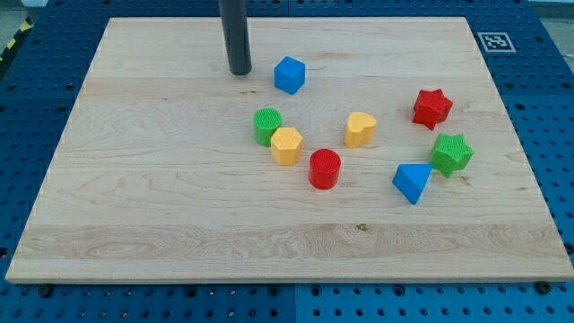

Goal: Move the blue cube to the top right of the yellow hexagon

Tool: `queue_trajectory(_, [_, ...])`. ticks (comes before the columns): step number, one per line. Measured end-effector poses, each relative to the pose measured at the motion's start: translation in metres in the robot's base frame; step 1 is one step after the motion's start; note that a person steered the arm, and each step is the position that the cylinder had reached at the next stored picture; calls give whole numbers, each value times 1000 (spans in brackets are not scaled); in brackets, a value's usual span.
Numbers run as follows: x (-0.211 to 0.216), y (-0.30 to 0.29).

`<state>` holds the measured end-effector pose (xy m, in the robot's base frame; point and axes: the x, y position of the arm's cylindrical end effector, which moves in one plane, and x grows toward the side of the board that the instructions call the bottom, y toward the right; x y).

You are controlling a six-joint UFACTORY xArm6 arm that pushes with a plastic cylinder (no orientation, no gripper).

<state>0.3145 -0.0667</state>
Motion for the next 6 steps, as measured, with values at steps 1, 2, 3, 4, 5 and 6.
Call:
queue_trajectory(1, [0, 14])
queue_trajectory(2, [0, 26])
queue_trajectory(3, [8, 28])
queue_trajectory(4, [16, 28])
queue_trajectory(5, [16, 41])
queue_trajectory(6, [12, 42])
